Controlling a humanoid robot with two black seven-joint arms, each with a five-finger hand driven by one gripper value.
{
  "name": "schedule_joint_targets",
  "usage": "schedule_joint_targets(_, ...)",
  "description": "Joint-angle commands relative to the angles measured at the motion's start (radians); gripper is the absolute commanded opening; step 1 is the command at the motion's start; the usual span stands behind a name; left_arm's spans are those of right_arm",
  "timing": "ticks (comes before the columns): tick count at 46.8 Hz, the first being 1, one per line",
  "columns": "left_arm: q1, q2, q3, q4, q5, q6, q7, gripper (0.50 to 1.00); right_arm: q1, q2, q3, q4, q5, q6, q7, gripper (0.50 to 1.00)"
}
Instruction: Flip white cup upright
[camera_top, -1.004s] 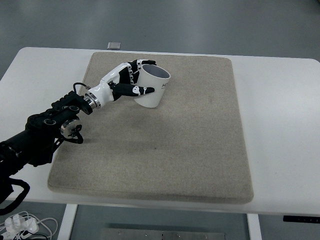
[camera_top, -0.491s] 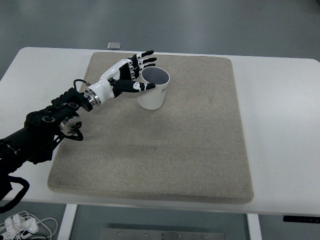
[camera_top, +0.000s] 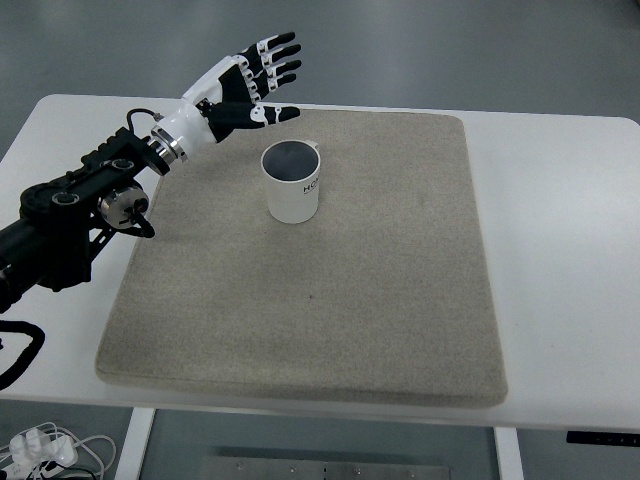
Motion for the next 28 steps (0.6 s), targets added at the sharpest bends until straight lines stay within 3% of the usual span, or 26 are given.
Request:
schedule_joint_targets(1,-0.049,0.015,-0.007,0.017,-0.011,0.006,0.000,0.994,0.000,0.000,0.000,0.000,0.000,0.000,0.000,0.952)
schedule_joint_targets(18,-0.112,-0.040,-0.001,0.223,-0.089,0.014,0.000,0.994,0.000,0.000,0.000,0.000,0.000,0.000,0.000,0.952)
schedule_joint_targets(28,-0.090,-0.045,-0.003,0.232,-0.224,0.004,0.000,0.994,0.000,0.000,0.000,0.000,0.000,0.000,0.000,0.952)
